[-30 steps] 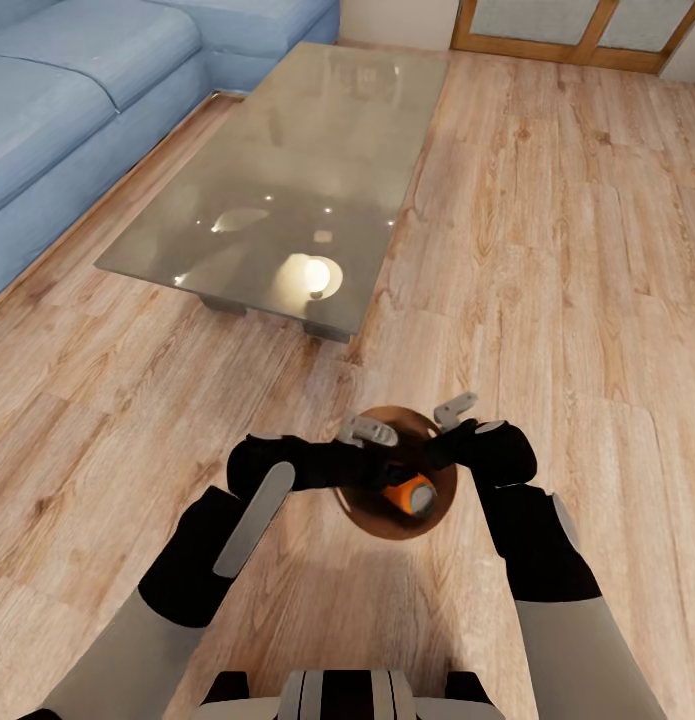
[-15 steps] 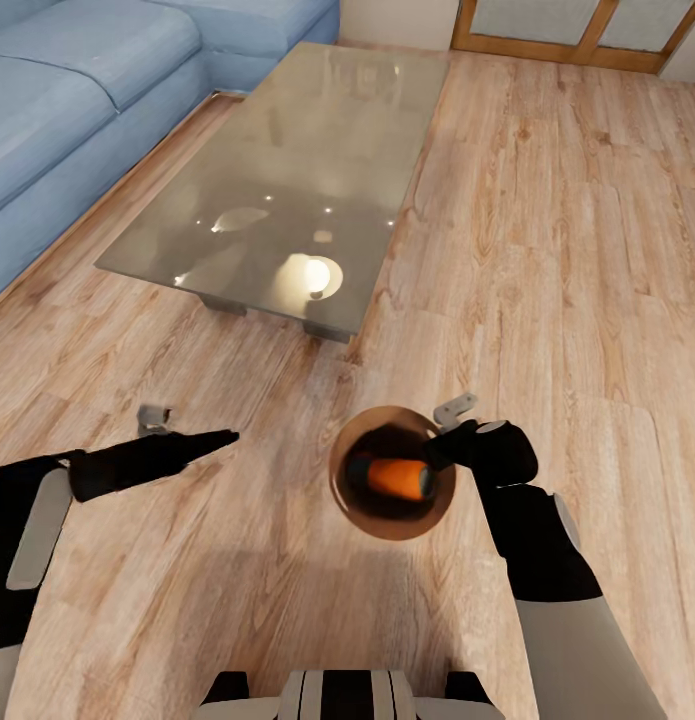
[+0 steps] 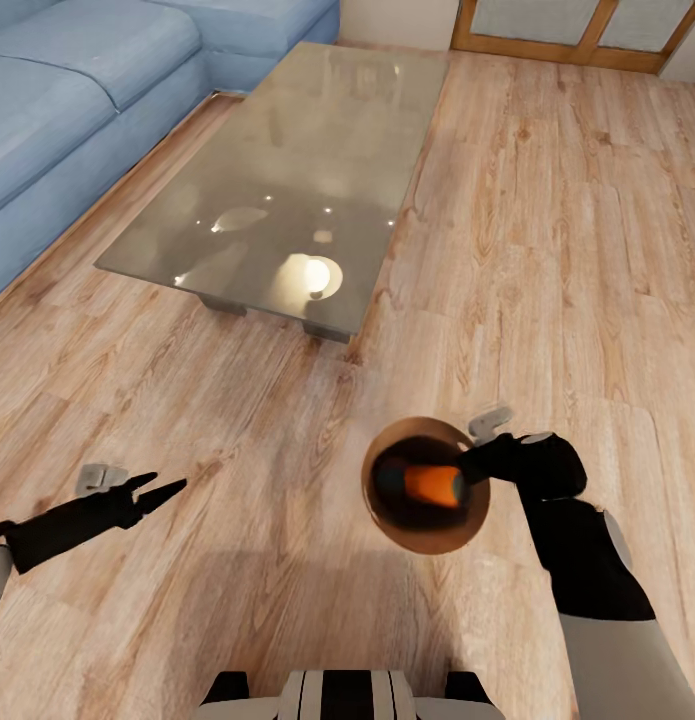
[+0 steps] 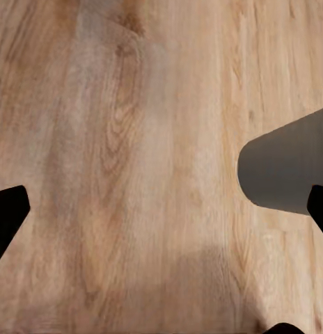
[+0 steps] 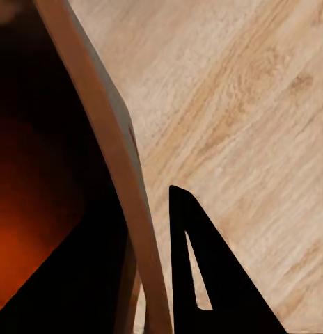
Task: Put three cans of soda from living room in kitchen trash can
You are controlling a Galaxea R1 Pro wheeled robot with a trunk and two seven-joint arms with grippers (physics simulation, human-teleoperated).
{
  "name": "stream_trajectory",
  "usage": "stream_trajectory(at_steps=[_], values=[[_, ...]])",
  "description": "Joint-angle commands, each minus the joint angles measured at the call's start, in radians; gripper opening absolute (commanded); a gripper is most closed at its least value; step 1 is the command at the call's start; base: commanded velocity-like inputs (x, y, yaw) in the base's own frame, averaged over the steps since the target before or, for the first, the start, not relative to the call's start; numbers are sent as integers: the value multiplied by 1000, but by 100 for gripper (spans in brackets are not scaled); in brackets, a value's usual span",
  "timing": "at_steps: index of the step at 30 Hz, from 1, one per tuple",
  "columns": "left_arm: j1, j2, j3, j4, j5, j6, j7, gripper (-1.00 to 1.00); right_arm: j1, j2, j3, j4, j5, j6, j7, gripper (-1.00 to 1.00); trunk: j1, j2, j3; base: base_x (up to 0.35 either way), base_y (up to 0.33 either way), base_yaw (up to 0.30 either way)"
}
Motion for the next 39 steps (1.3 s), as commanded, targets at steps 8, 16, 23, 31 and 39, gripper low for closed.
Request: stream_trajectory(at_steps=[8,16,23,31,39], values=[[123,-92,-7,-2,-9,-280,342,100,109,-20,-189,-16,-20,-230,73,-100,0,0,0,0,0,0],[226,-138,-26,32,-18,-513,531,100,156,-14,-557,-17,-160,-619,360,-100,0,0,0,0,0,0],[244,-149,-46,190,-94,-712,554,100,307,-7,-709,-6,-339,-916,431,-100,0,0,0,0,0,0],[250,-155,-47,295,-138,-781,531,100,370,-8,-801,123,-405,-1175,431,-100,0,0,0,0,0,0],[252,-157,-46,320,-143,-787,493,100,374,-16,-926,240,-487,-1265,437,-100,0,0,0,5,10,0]])
